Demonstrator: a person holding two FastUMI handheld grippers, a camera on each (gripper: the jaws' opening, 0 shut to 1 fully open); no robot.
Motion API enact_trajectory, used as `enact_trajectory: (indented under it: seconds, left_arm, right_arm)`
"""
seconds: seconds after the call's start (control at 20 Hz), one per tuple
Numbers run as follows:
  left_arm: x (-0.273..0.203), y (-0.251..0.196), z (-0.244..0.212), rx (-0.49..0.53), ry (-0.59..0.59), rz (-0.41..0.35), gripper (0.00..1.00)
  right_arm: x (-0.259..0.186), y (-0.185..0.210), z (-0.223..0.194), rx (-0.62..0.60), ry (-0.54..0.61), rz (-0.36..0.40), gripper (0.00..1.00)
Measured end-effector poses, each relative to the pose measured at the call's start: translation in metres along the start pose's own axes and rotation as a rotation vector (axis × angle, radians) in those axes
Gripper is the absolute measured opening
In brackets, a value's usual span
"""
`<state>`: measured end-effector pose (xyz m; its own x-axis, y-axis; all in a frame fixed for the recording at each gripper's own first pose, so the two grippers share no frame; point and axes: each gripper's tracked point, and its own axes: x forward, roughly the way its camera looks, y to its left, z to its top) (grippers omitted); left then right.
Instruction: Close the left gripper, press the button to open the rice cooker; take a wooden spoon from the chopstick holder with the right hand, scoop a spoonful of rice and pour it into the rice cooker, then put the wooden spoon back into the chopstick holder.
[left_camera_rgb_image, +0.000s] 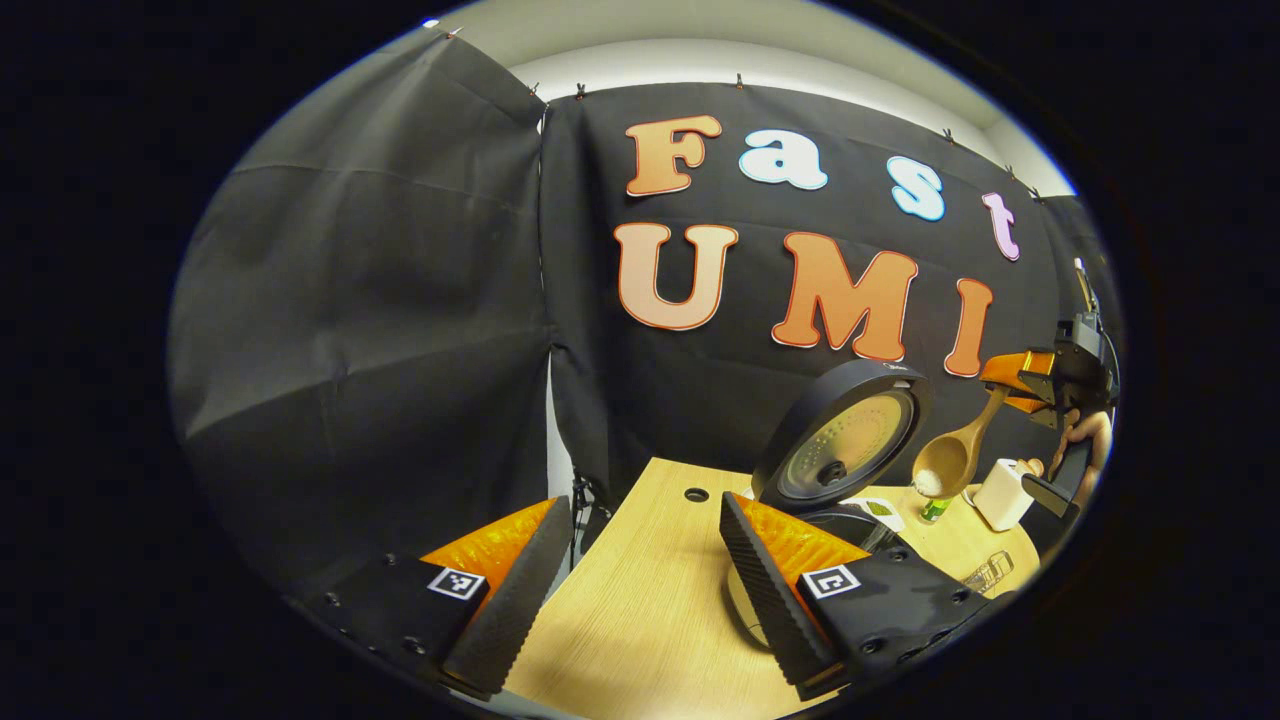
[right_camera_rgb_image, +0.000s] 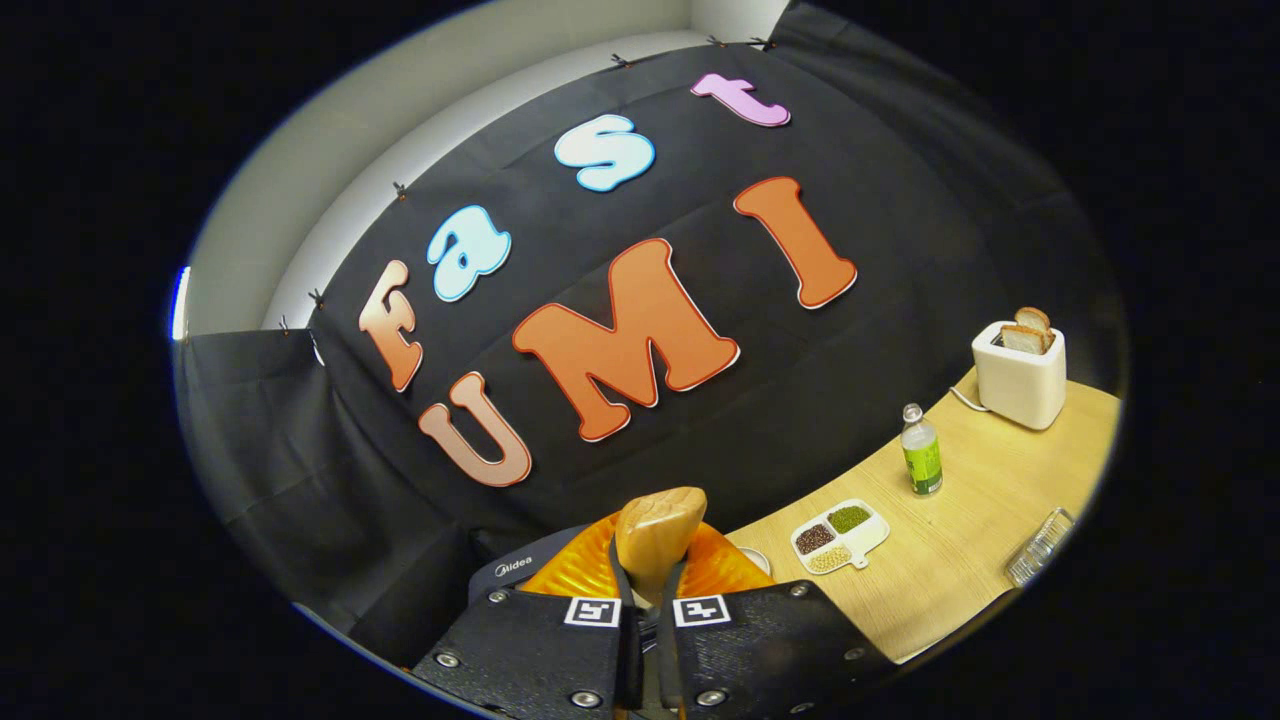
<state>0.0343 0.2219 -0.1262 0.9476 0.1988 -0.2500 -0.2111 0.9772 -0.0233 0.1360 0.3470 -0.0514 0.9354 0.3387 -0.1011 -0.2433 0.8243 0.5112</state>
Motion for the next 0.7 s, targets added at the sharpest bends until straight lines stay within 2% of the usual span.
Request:
enact_trajectory:
  seconds: [0.7]
  left_arm:
    - [-0.001, 0.007, -0.001, -0.009, 0.002, 0.024, 0.99]
  right_arm:
    - [0.002, 0.014, -0.017, -0.078, 0.042, 0.044, 0.05]
